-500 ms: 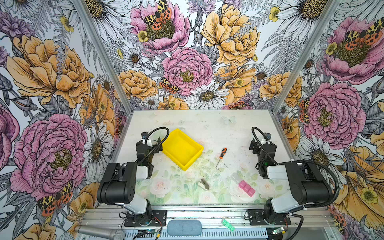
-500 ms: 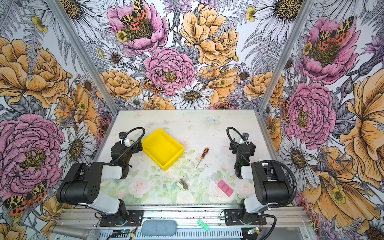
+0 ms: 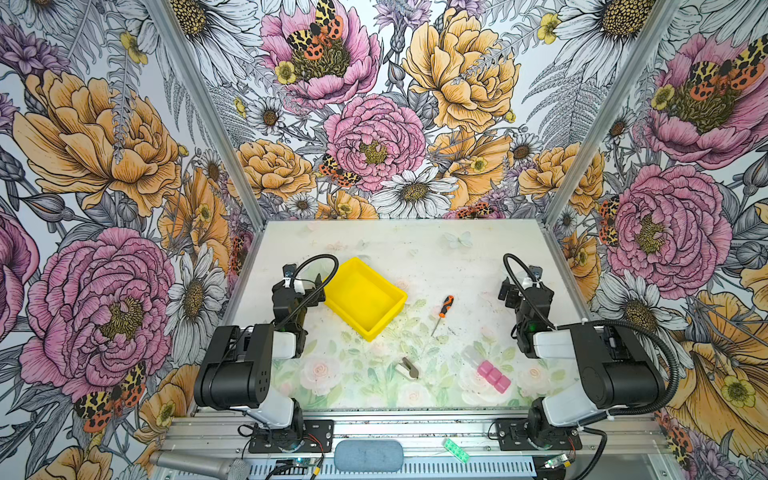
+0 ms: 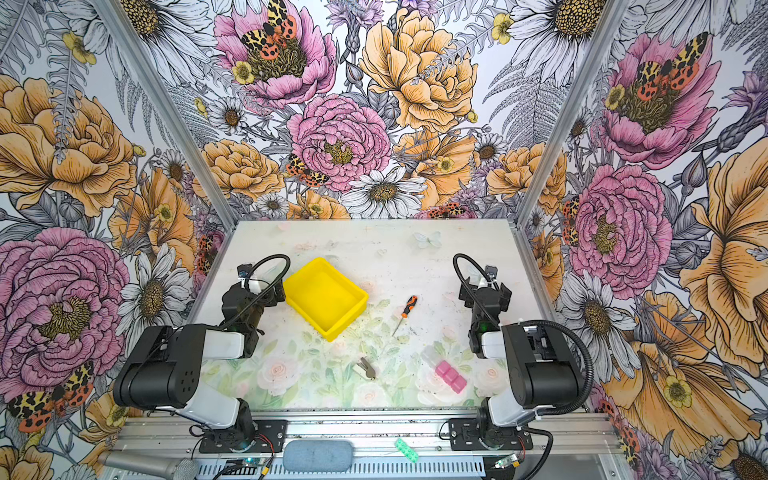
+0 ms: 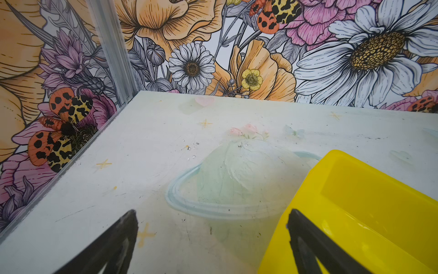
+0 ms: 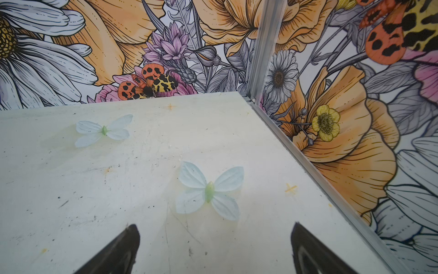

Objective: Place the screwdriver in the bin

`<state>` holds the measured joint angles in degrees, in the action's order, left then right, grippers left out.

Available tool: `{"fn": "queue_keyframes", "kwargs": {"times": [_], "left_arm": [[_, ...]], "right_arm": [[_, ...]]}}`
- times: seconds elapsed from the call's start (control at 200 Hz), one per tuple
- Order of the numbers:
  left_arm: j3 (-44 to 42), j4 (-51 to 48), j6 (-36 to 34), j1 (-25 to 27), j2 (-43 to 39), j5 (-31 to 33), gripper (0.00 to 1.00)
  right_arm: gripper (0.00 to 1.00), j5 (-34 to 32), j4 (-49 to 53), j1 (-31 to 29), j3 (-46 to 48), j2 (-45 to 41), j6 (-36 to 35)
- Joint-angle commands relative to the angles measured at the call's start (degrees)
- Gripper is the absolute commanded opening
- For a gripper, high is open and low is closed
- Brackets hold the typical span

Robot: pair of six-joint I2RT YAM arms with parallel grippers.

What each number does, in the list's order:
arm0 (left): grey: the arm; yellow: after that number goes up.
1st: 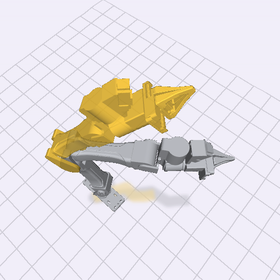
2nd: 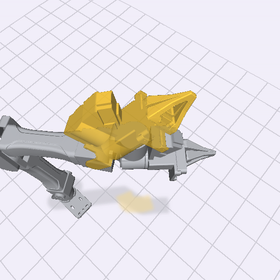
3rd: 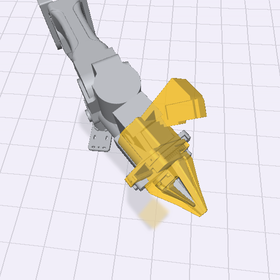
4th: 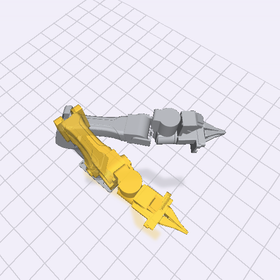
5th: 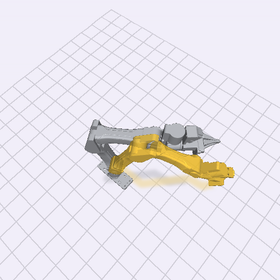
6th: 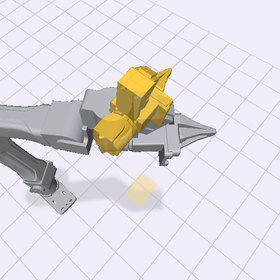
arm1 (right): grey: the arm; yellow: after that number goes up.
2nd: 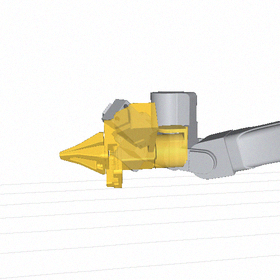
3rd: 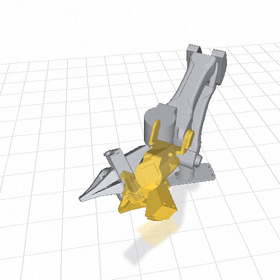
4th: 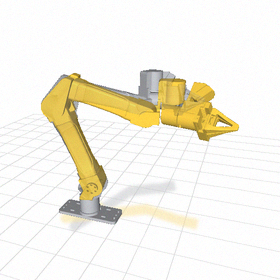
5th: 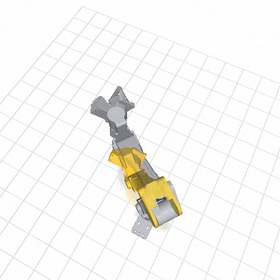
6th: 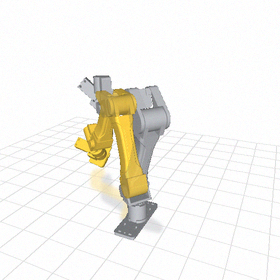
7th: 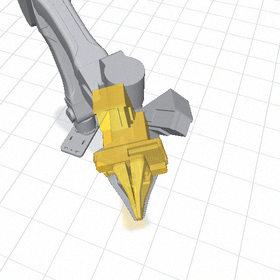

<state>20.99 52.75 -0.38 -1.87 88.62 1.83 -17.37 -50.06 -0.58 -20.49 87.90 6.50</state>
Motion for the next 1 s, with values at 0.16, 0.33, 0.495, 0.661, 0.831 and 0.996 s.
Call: {"fn": "queue_keyframes", "kwargs": {"times": [0.16,0.33,0.495,0.661,0.831,0.996], "left_arm": [[0.9,0.3,0.3,0.2,0.1,-0.7,0.99],[0.9,0.3,0.3,0.1,0.2,-0.8,0.99],[0.8,0.3,0.4,0.1,-0.1,-0.8,0.99],[1.3,-3.1,0.9,-0.2,-3.2,0.1,0.99],[4.0,-14.1,1.8,-0.6,-9.2,0.7,0.99],[7.3,-29.4,4.6,-0.7,-15.7,2.2,0.99]], "right_arm": [[1.0,-0.7,-2.0,-0.5,-0.9,0.2,0.1],[0.99,-0.7,-2.0,-0.5,-0.7,0.1,0.1],[1.0,-0.8,-2.4,-0.5,-0.5,-0.1,0.0],[1.0,0.6,0.3,-0.7,-1.0,-2.2,-0.6],[1.0,-2.6,7.9,-1.3,-2.3,-8.8,-0.4],[0.99,-5.0,23.4,-2.1,-6.5,-16.8,3.4]]}}
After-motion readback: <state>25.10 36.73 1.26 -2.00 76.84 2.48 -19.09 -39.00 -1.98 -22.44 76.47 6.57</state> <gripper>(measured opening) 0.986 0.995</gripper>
